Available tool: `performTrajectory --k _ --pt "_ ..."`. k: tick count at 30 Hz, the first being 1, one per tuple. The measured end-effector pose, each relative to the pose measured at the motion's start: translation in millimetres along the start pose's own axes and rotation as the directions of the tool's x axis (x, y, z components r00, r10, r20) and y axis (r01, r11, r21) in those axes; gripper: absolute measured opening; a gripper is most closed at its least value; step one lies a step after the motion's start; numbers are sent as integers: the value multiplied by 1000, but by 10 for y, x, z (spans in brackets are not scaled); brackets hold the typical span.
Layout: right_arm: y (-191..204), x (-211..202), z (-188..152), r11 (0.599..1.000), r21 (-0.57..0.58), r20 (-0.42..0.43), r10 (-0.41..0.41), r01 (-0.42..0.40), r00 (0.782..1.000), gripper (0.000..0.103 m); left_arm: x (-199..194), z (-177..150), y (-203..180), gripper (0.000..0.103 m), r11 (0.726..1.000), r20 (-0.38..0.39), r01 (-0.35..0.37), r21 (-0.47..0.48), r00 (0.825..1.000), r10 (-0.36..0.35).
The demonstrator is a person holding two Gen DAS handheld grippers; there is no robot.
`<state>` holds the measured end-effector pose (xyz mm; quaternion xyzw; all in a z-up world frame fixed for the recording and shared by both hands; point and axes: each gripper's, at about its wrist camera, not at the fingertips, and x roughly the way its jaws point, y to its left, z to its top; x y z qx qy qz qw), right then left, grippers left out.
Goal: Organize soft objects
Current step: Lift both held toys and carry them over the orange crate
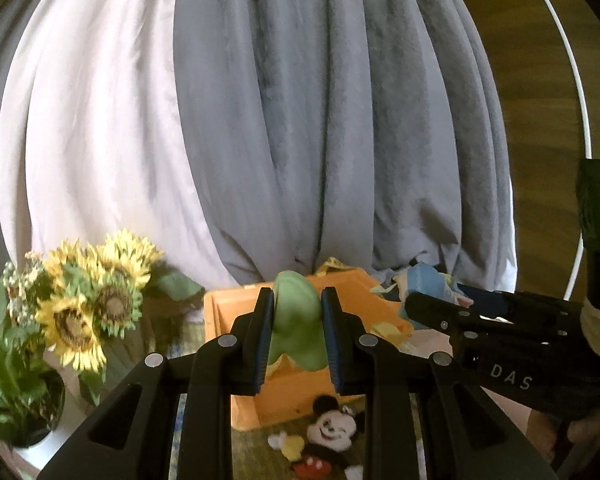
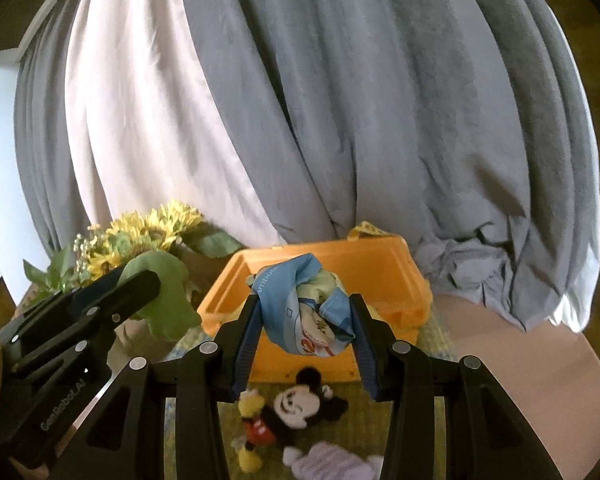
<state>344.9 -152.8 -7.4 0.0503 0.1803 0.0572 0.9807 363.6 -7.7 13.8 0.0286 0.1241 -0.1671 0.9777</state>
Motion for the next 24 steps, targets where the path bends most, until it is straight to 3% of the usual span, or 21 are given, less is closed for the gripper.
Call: performTrajectory --k 13,24 --pt "-160 744 284 1000 12 -24 -1 1 1000 44 759 110 227 24 1000 -23 -17 -8 1000 16" --pt "-351 1407 304 999 28 -123 -26 29 992 44 1442 -54 336 24 1000 -123 -27 -8 992 26"
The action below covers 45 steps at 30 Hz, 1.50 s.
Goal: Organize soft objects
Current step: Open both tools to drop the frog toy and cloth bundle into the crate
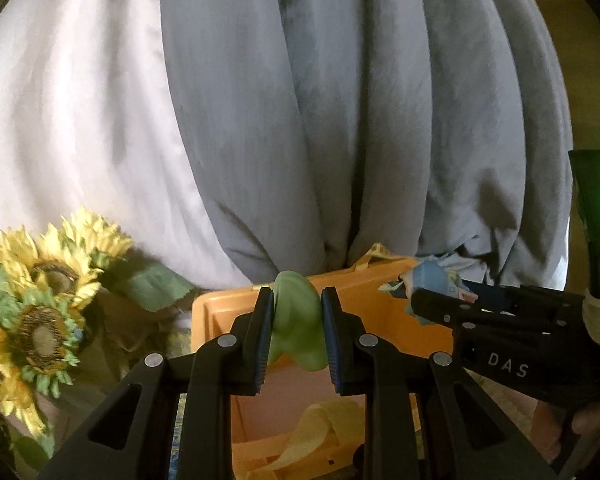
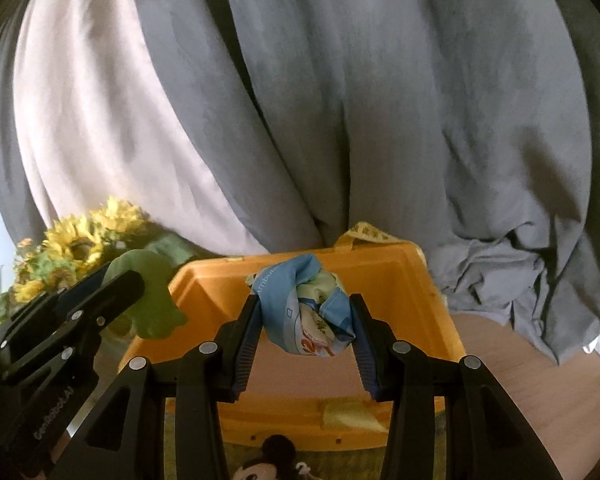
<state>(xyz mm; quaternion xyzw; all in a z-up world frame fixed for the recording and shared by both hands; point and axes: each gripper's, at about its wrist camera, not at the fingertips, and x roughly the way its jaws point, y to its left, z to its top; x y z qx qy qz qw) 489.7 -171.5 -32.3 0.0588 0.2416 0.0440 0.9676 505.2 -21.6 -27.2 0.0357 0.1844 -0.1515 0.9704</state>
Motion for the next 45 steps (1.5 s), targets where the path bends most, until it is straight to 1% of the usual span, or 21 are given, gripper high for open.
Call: performTrajectory --k 8,9,10,11,12,14,16,17,18,20,25,27,33,38,45 --pt "-120 374 -43 1000 13 -89 -26 27 996 45 321 -92 34 26 1000 -64 -11 -3 998 11" --pt "-126 394 -45 999 13 -93 -29 31 995 46 340 -100 37 32 1000 -66 -12 -3 998 12" --pt "-133 417 -44 999 12 -100 -34 36 994 48 360 -108 36 37 1000 -71 -11 -2 997 10" --pt "-138 436 -45 999 10 -105 -38 39 994 53 371 -111 38 39 1000 -71 -10 -2 997 10" --pt "-143 448 -44 999 9 -107 -44 45 993 57 372 -116 38 39 1000 -69 -15 -1 998 15" --pt "-153 451 -43 998 7 -100 -65 66 993 58 362 -118 41 40 1000 -73 -20 2 997 20" --pt "-166 443 -40 997 9 -105 -75 77 992 63 323 -114 42 44 1000 -74 -24 0 997 24" --pt "-171 432 -40 997 12 -103 -79 80 992 65 299 -110 40 51 1000 -71 -29 1 997 29" --pt "-171 403 -36 996 14 -96 -83 84 992 65 260 -108 37 56 999 -67 -38 3 997 38" --pt "-163 332 -33 995 15 -82 -96 97 992 69 181 -100 34 57 999 -57 -53 4 997 53" --pt "-125 77 -33 992 18 -38 -124 125 992 74 -77 -75 22 63 998 -43 -65 -7 997 65" --pt "-104 -50 -42 991 19 -25 -131 131 991 75 -198 -60 10 70 997 -35 -74 -13 997 74" --pt "-41 -470 -81 989 33 16 -146 146 989 77 -640 -43 -66 71 994 -3 -107 -13 994 107" --pt "19 -845 -168 986 39 53 -166 164 985 77 -1028 -76 -135 74 993 27 -118 6 993 118" --pt "88 -1284 -348 978 34 95 -210 208 973 77 -1441 -161 -226 76 992 52 -123 21 991 122"
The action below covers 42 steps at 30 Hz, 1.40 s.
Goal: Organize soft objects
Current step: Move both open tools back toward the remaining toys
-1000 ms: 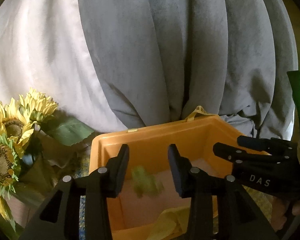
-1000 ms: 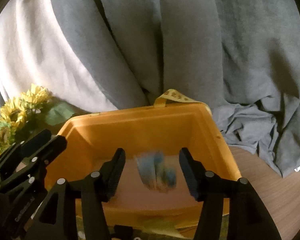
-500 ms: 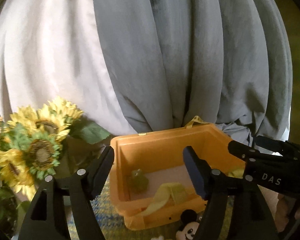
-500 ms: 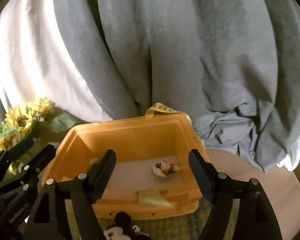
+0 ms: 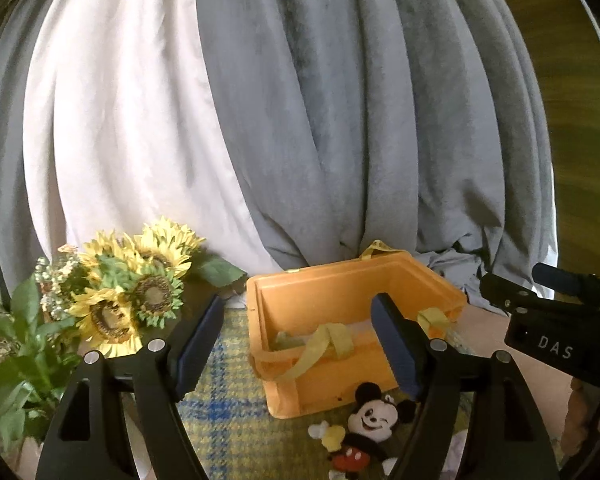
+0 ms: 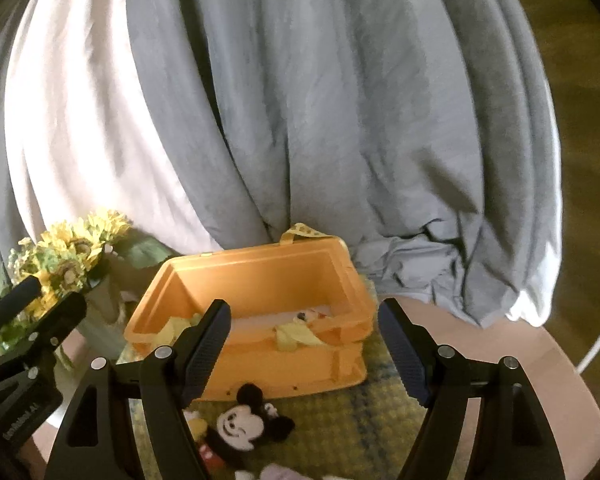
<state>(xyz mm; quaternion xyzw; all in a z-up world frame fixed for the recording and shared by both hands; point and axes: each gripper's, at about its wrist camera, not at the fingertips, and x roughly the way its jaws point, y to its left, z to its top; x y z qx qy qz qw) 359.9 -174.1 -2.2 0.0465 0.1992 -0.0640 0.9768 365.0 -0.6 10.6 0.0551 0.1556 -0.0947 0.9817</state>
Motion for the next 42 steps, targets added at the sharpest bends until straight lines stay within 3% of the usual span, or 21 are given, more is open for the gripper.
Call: performTrajectory --k 18,34,42 --pt "-14 -663 -468 998 26 -32 -48 49 998 77 -683 -389 -11 76 999 -53 -26 23 998 27" --pt "-106 -633 -965 993 77 -151 -73 86 986 77 -667 -843 -63 76 999 -171 0 48 985 9" --pt "-123 -536 -1224 990 83 -233 -89 111 968 77 -623 -1108 -101 76 996 -250 46 72 968 -26"
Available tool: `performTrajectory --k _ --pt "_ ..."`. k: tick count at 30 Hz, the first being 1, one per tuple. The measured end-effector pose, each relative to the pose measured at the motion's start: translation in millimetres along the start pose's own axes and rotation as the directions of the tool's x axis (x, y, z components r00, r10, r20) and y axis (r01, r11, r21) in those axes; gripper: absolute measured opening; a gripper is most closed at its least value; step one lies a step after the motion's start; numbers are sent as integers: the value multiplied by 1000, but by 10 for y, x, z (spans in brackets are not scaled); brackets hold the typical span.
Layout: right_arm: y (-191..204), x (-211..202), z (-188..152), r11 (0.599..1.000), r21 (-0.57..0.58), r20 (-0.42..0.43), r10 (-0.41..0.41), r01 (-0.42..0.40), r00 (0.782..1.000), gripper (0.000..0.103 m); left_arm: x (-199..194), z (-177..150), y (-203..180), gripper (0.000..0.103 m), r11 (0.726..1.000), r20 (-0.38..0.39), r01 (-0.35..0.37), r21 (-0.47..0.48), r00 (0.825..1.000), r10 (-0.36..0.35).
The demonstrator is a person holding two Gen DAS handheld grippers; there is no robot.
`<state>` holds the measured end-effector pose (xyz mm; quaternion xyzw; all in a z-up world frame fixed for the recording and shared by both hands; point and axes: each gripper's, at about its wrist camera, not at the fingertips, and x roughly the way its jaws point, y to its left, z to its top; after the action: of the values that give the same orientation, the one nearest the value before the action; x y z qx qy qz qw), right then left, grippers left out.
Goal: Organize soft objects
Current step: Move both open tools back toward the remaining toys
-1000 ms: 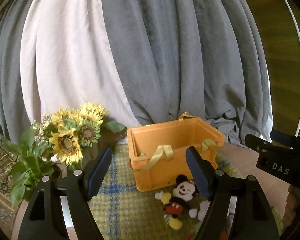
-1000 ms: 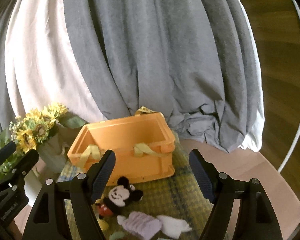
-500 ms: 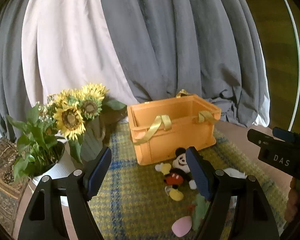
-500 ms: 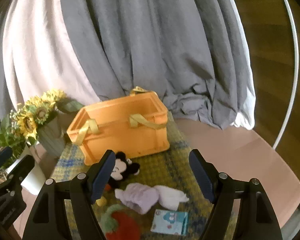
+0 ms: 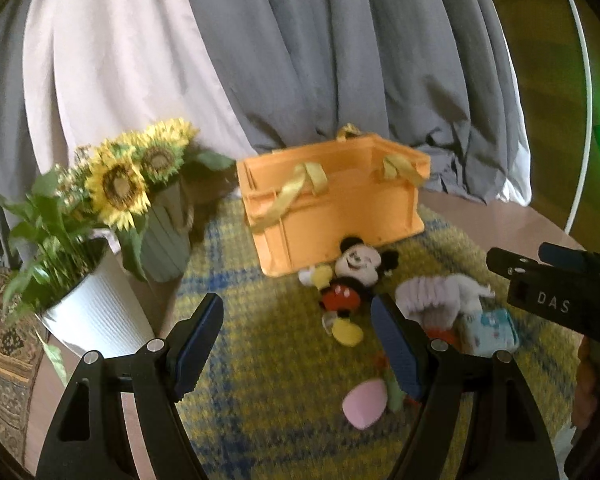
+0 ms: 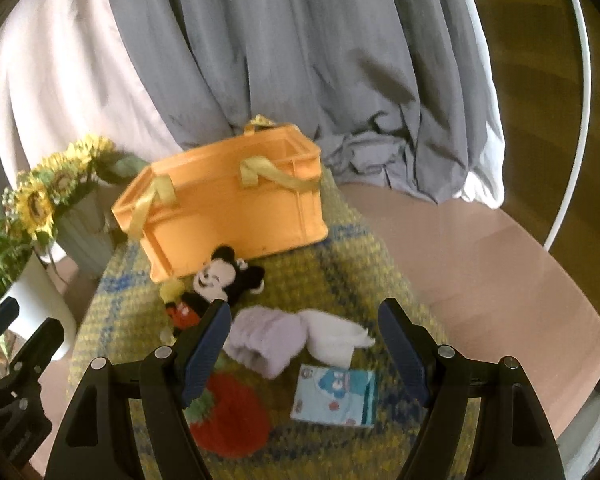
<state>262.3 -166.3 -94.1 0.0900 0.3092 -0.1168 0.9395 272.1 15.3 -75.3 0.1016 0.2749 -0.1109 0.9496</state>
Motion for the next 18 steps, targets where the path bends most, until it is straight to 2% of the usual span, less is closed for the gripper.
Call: performTrajectory --k 7,18 --pt "-48 112 -203 1000 8 -62 -18 19 998 77 107 -206 -51 76 999 -74 36 16 997 -35" --pt "-85 290 -431 999 -6 -140 -52 52 989 77 274 -455 -139 75 995 -146 91 37 986 -85"
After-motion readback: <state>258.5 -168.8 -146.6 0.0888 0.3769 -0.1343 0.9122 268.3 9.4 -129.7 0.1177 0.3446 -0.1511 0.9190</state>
